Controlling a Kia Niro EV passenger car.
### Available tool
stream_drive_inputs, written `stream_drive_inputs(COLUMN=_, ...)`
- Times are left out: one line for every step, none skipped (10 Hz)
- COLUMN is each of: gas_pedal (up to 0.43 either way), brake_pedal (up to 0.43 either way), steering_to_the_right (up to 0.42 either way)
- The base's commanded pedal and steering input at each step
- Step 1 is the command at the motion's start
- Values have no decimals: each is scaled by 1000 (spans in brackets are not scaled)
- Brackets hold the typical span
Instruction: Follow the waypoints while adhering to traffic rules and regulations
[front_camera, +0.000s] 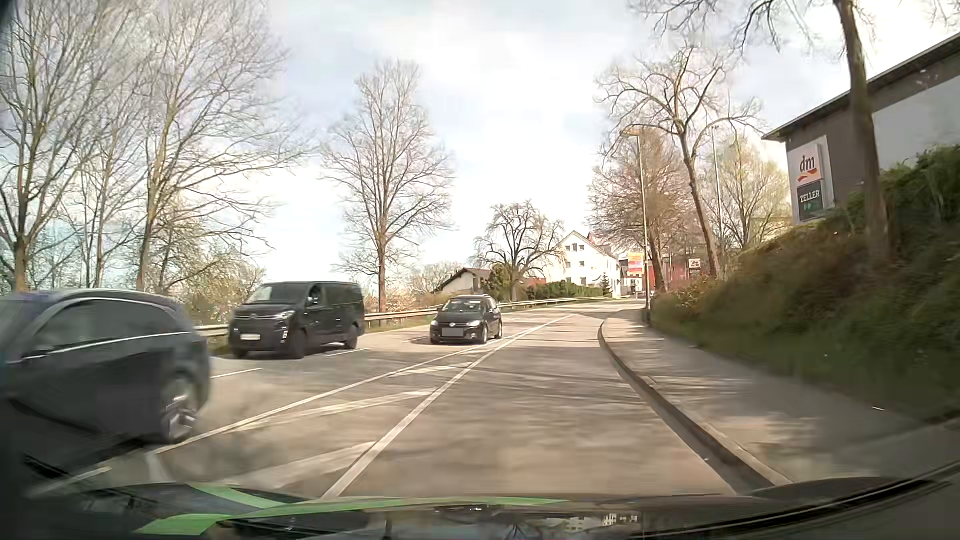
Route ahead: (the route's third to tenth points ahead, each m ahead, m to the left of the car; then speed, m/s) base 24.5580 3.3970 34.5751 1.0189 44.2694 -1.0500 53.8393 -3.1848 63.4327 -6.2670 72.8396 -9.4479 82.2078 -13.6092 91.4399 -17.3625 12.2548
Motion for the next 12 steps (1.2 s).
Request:
stream_drive_inputs(gas_pedal=157, brake_pedal=0, steering_to_the_right=20)
stream_drive_inputs(gas_pedal=157, brake_pedal=0, steering_to_the_right=20)
stream_drive_inputs(gas_pedal=157, brake_pedal=0, steering_to_the_right=20)
stream_drive_inputs(gas_pedal=157, brake_pedal=0, steering_to_the_right=20)
stream_drive_inputs(gas_pedal=157, brake_pedal=0, steering_to_the_right=20)
stream_drive_inputs(gas_pedal=157, brake_pedal=0, steering_to_the_right=20)
stream_drive_inputs(gas_pedal=157, brake_pedal=0, steering_to_the_right=20)
stream_drive_inputs(gas_pedal=157, brake_pedal=0, steering_to_the_right=22)
stream_drive_inputs(gas_pedal=157, brake_pedal=0, steering_to_the_right=26)
stream_drive_inputs(gas_pedal=157, brake_pedal=0, steering_to_the_right=30)
stream_drive_inputs(gas_pedal=169, brake_pedal=0, steering_to_the_right=32)
stream_drive_inputs(gas_pedal=169, brake_pedal=0, steering_to_the_right=33)
